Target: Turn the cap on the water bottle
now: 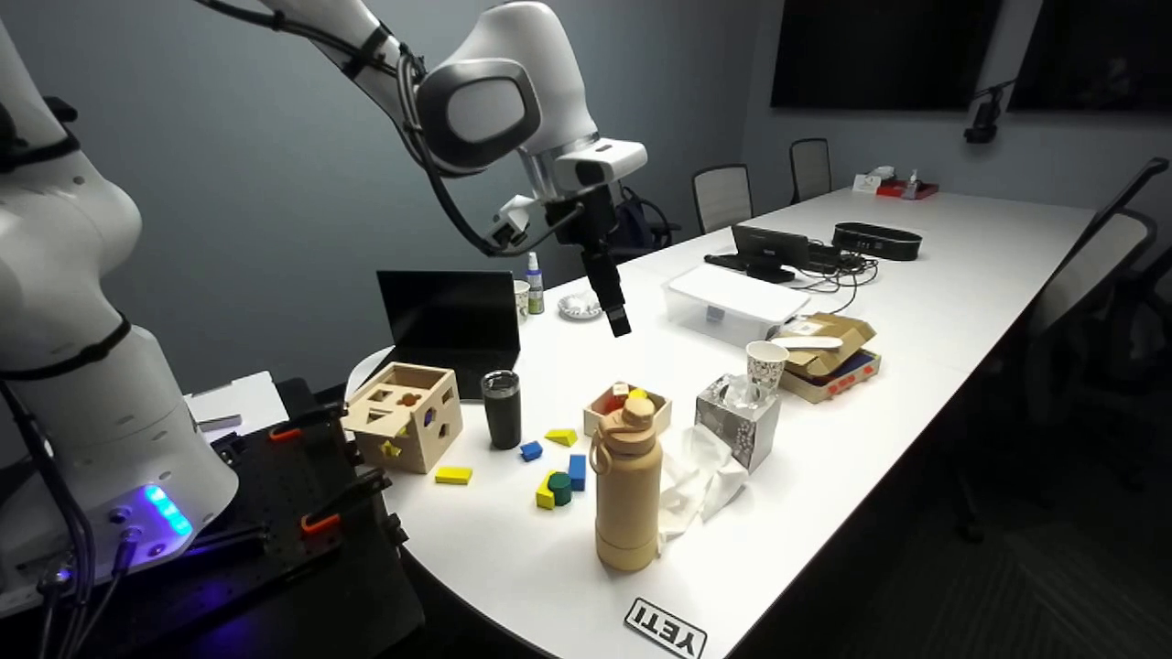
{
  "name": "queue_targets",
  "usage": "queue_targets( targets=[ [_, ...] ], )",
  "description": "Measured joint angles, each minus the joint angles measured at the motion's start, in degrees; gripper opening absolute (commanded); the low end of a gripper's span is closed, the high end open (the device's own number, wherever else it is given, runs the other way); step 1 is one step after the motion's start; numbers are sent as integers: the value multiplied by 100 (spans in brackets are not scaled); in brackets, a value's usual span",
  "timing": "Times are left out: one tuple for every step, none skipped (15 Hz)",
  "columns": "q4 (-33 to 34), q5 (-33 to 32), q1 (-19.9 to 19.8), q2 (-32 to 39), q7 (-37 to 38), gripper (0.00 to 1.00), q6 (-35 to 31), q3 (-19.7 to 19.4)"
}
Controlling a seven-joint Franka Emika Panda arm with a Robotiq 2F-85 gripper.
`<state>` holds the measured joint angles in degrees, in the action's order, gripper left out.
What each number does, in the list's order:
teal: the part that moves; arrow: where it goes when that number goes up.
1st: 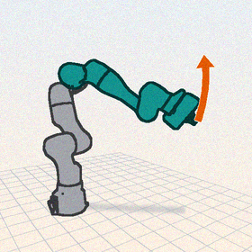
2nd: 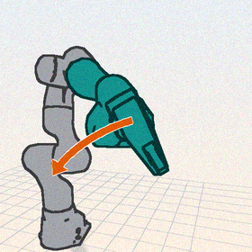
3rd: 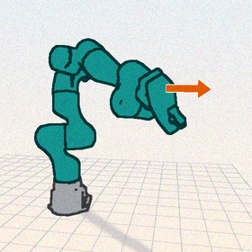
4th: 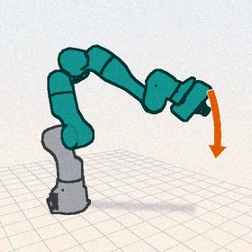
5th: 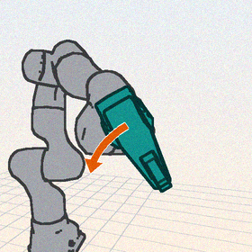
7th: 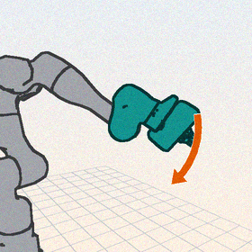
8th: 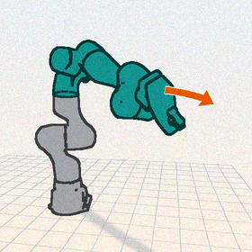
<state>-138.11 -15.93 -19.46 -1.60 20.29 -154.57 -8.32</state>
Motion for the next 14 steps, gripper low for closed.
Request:
queue_targets(
  targets=[
    [55,0,15,145,-2,100,-82,-73],
    [110,0,41,286,-3,100,-134,-149],
    [166,9,65,424,-4,100,-166,-217],
    [219,35,76,554,-9,100,-180,-267],
    [266,85,100,681,-25,100,-182,-322],
    [311,162,136,802,-72,100,-183,-378],
    [356,271,154,910,-120,100,-183,-407],
    [399,398,181,1010,-196,100,-183,-436],
    [436,503,209,1094,-238,100,-183,-458],
    [475,614,225,1167,-300,100,-183,-463],
    [512,710,244,1228,-339,100,-183,-469],
    [547,792,276,1278,-358,100,-183,-483],
    [577,854,294,1316,-383,100,-183,-486],
    [605,909,305,1347,-418,100,-183,-488]
  ],
)
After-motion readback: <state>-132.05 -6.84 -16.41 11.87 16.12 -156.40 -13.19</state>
